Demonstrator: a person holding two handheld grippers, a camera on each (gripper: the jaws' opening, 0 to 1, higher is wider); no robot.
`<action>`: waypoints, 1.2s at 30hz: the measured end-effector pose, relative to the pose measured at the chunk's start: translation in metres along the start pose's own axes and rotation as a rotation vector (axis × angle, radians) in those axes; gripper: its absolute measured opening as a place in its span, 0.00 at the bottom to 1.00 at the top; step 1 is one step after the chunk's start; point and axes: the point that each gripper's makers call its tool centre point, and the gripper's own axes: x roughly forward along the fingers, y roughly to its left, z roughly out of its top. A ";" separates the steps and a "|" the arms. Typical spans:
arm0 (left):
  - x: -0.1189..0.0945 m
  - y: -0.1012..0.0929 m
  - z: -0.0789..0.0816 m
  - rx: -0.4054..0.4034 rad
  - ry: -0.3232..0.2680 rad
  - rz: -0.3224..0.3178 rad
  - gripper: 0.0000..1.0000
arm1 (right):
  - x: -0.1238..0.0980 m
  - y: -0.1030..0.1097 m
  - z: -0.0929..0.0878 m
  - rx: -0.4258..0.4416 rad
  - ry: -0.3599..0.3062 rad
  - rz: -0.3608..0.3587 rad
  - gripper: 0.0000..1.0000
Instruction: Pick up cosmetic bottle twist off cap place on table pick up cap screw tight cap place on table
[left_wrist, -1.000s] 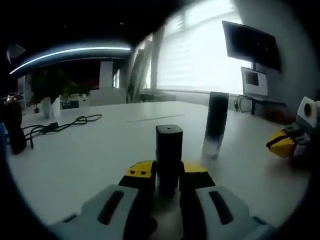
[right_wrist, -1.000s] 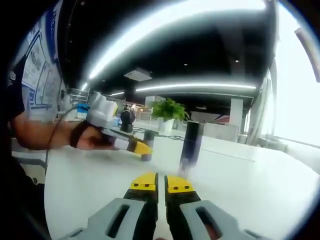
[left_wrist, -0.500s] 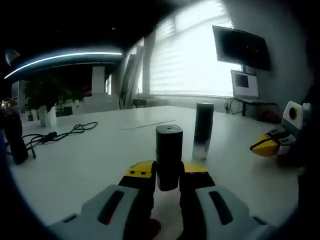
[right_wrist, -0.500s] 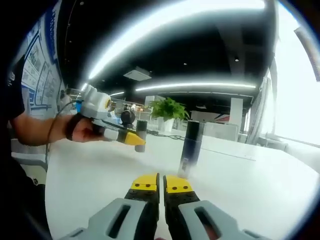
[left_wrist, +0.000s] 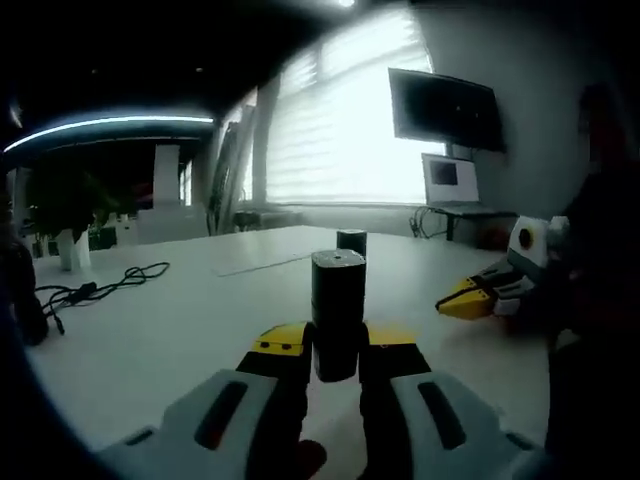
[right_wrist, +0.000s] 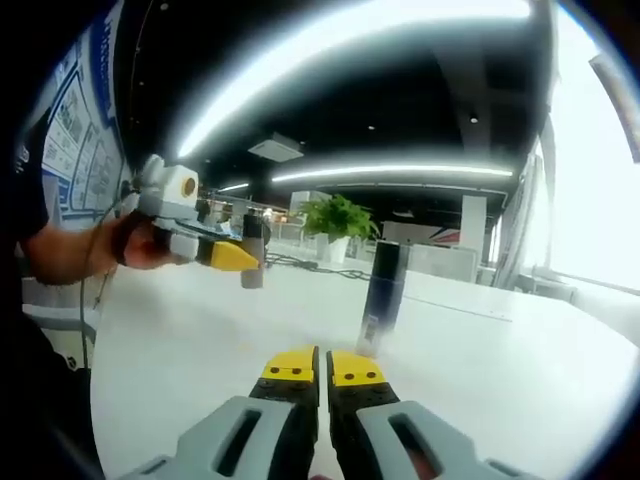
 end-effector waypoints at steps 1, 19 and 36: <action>-0.001 -0.001 0.000 -0.001 -0.003 -0.006 0.10 | 0.000 0.000 0.000 -0.002 0.001 0.000 0.00; -0.025 -0.057 0.017 0.019 -0.039 -0.211 0.09 | -0.002 0.003 0.005 0.017 -0.026 0.023 0.00; -0.032 -0.081 0.018 0.006 -0.108 -0.385 0.09 | -0.004 0.009 0.012 0.040 -0.058 0.059 0.00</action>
